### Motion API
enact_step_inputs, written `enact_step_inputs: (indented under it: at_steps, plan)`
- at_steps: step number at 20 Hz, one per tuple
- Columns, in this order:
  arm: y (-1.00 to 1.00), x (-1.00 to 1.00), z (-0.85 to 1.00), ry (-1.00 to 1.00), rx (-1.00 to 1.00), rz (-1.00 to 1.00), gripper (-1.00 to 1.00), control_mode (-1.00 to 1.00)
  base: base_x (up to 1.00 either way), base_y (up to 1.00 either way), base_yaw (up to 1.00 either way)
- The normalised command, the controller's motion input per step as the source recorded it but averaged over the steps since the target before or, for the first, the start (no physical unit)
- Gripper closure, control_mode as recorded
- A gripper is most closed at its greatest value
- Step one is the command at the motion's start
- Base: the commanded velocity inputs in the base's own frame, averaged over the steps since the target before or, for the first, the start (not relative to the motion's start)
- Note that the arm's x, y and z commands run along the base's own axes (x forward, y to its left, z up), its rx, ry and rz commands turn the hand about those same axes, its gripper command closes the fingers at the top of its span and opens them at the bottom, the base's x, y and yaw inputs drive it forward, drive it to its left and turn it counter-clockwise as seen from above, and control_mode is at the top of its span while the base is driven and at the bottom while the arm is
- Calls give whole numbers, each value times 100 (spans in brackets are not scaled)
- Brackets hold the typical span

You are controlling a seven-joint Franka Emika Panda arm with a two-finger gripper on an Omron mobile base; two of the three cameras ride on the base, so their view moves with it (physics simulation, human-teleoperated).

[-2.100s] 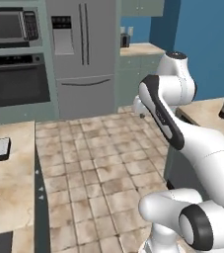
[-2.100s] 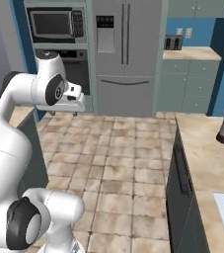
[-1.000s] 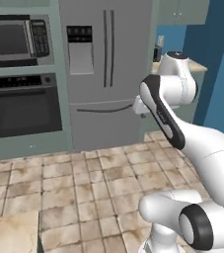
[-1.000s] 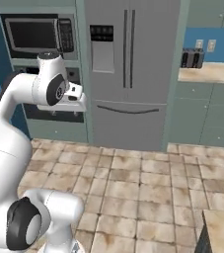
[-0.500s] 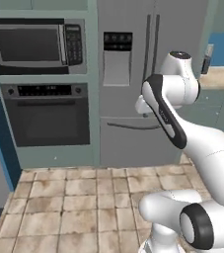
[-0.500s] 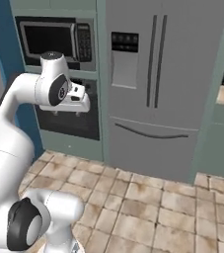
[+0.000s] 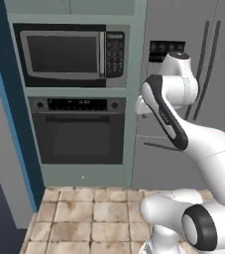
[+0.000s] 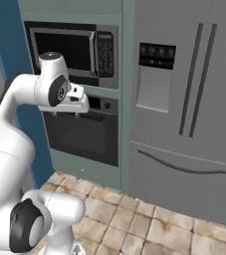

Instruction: Navigate to the microwave.

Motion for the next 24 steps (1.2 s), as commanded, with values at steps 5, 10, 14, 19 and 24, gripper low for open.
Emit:
enact_step_inputs:
  at_steps: [5, 10, 14, 19, 24]
  plan:
    - [0, 0, 0, 0, 0, 0, -100, 100, 100, 88, 0]
    - [0, 0, 0, 0, 0, 0, -100, 100, 100, 48, -16]
    - [0, 0, 0, 0, 0, 0, -100, 100, 80, 66, -29]
    - [0, 0, 0, 0, 0, 0, -100, 100, 44, 81, -31]
    - [0, 0, 0, 0, 0, 0, -100, 100, 66, 14, -19]
